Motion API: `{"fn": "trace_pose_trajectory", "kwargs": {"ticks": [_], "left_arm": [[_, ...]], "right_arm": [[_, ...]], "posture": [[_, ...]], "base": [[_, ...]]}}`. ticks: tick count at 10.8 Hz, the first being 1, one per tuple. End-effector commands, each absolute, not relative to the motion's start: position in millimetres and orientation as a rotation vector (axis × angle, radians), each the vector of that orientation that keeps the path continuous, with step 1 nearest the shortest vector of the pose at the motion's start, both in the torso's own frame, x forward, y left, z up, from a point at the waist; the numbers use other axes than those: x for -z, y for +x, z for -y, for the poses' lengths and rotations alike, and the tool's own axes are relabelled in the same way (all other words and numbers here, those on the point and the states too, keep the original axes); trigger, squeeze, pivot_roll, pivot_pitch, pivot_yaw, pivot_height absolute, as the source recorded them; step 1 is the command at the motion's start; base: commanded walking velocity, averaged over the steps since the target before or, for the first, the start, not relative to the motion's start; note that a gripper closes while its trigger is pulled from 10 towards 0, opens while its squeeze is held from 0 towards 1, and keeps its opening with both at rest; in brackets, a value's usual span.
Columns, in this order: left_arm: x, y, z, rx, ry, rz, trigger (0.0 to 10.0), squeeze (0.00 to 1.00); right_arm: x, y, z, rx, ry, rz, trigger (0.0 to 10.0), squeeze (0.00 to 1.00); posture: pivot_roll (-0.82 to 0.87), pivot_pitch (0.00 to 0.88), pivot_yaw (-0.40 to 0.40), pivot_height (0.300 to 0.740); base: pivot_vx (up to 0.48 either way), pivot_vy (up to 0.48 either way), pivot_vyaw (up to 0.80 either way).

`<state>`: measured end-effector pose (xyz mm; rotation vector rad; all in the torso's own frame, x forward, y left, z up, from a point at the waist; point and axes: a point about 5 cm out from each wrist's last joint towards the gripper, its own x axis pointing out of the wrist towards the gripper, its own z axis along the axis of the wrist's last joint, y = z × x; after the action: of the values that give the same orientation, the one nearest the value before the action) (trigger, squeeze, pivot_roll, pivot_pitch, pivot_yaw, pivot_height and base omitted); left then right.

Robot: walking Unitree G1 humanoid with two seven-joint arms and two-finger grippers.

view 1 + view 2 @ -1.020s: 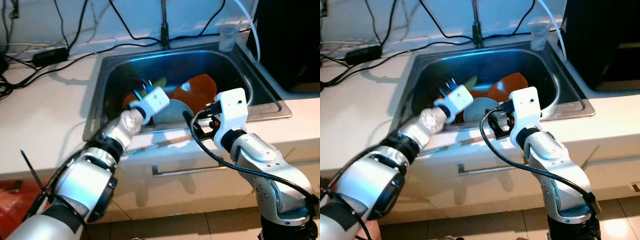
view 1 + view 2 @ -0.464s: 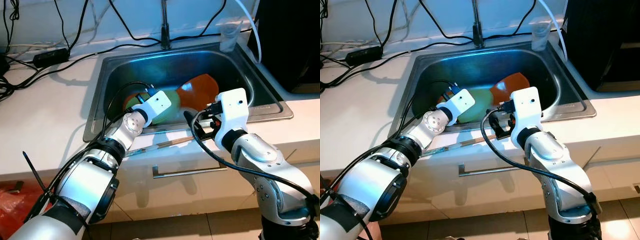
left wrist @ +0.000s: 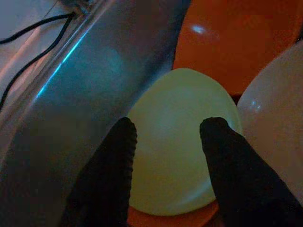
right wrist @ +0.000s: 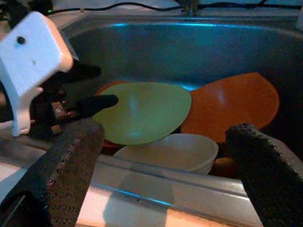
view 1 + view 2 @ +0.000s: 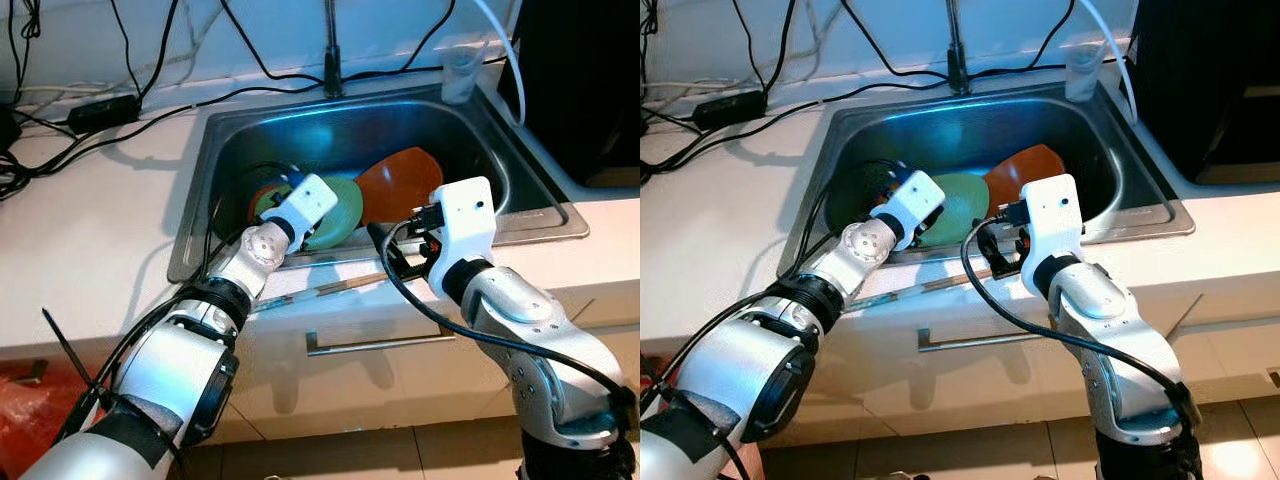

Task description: Kitchen organization

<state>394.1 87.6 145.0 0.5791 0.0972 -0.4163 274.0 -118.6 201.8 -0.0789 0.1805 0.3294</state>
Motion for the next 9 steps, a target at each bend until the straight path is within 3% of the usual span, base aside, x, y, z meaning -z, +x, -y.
{"fn": "trace_pose_trajectory", "kwargs": {"ticks": [1,6,9], "left_arm": [[-139,392,-93,0.408,0.540,-0.118,10.0,1.00],[-186,399,-109,0.272,0.281,0.163,10.0,1.00],[-199,376,-137,0.164,0.173,0.291,10.0,1.00]], "right_arm": [[-206,276,115,-0.344,-0.083,-0.159,10.0,0.00],[-206,292,111,-0.367,-0.107,-0.134,10.0,0.00],[-206,300,109,-0.362,-0.100,-0.107,10.0,0.00]], "posture": [[-0.15,0.070,0.121,0.740],[-0.09,0.015,0.090,0.740],[-0.04,0.000,0.087,0.740]], "base": [[0.000,0.000,0.00],[0.000,0.000,0.00],[0.000,0.000,0.00]]}}
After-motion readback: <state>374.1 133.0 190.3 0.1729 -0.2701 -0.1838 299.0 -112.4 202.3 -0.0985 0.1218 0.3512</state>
